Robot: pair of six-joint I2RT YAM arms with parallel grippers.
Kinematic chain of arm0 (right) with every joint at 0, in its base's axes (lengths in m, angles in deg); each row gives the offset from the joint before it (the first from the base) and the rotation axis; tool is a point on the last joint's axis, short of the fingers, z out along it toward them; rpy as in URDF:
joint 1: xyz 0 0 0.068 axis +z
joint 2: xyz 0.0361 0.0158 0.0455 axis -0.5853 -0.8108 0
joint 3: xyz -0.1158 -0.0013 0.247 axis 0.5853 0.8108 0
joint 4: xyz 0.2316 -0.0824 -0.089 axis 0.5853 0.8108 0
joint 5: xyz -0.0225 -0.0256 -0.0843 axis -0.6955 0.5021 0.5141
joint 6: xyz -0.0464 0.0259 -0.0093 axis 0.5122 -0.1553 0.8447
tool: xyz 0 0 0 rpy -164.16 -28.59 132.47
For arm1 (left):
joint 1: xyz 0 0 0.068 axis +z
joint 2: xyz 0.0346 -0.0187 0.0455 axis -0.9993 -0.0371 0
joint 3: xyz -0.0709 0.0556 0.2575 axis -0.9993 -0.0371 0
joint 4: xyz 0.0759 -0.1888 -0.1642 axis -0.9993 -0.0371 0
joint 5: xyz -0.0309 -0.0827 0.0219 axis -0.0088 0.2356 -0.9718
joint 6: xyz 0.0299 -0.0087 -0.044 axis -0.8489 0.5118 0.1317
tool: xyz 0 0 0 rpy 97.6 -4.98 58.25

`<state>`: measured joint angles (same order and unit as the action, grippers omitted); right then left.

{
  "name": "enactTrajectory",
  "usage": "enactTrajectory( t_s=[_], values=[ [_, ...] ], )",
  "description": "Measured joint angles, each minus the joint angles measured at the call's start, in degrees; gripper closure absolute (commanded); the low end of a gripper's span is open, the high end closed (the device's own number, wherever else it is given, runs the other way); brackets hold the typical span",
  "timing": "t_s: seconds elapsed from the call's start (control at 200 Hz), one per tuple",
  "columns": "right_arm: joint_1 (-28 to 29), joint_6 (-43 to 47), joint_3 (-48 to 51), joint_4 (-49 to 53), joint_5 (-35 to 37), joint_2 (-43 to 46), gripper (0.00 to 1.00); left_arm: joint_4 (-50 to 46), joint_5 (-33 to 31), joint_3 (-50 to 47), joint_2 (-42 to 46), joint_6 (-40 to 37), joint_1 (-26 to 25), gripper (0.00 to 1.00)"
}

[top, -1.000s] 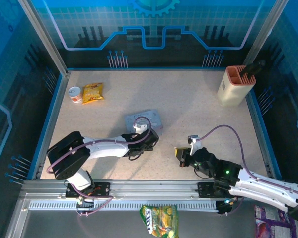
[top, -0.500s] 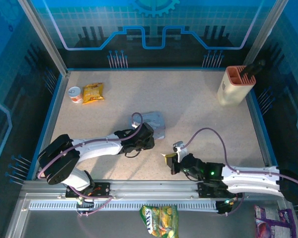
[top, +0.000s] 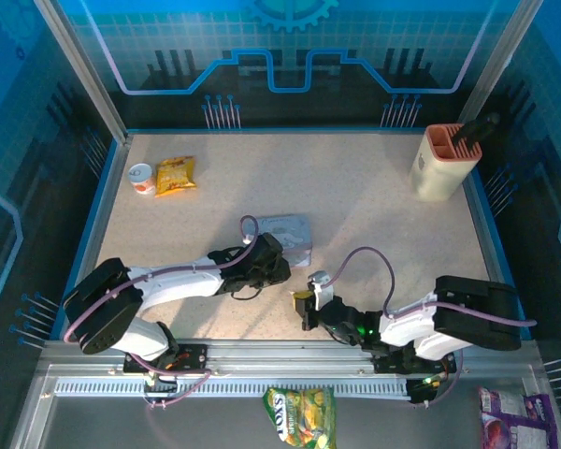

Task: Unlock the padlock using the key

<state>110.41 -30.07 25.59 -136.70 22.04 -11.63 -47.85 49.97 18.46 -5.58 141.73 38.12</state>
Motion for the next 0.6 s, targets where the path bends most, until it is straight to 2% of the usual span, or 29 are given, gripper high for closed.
enactTrajectory(
  t_s=[0.38, 0.6],
  values=[
    [-0.48, -0.76, 0.00, -9.05, 1.90, -7.21, 1.00, 1.68, 1.03, -0.37, 1.01, 2.03, 0.00, 0.80],
    [-0.90, -2.01, 1.44, -21.81, 3.63, -17.53, 1.00, 3.04, 1.70, -1.40, 1.81, 3.13, 0.00, 0.80]
  ],
)
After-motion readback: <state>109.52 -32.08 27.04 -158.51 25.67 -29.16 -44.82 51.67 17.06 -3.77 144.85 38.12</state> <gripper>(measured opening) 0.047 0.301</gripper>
